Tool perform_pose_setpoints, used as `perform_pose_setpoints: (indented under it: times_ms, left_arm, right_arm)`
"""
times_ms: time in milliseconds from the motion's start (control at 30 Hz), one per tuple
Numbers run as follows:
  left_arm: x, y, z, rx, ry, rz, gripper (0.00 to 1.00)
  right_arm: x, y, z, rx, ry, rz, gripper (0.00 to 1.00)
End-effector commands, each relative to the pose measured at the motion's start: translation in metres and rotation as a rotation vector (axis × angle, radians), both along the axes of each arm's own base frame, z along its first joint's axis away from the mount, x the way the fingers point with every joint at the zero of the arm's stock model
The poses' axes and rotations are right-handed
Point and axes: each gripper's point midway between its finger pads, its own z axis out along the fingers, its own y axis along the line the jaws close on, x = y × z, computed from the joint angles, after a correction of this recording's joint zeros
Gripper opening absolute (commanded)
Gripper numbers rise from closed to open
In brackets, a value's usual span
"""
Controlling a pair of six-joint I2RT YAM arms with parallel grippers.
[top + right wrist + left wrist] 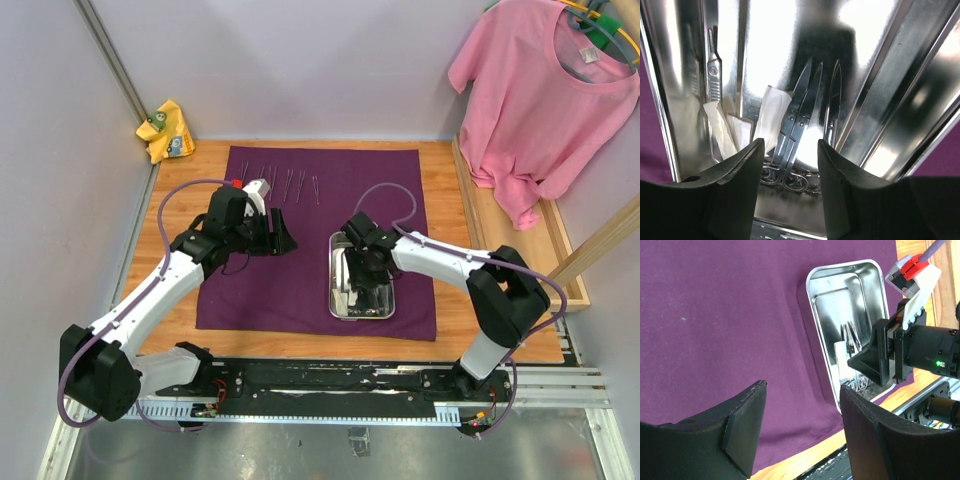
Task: Open and lay out the surgical kit
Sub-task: Pick up the medical item from the container.
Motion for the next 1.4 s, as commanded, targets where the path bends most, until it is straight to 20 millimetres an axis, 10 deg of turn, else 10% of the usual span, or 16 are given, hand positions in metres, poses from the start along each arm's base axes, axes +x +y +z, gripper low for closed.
perform_pose_setpoints:
  times_ms: [0, 767, 1367]
  left_arm:
    - [-0.001, -0.007, 0.001, -0.010, -0.011, -0.043, 0.65]
    - [-0.002, -0.008, 0.003, -0.014, -0.014, -0.051, 0.65]
    - [-0.002, -0.008, 0.004, -0.015, -0.016, -0.048, 0.65]
  right_arm:
    - [0.006, 0.005, -0.003, -0.031, -0.011, -0.017, 0.46]
    - [0.004, -0.003, -0.030, -0.099, 0.032, -0.056, 0.10]
    - [0.019, 0.002, 0.030, -0.028, -0.094, -0.043, 0.01]
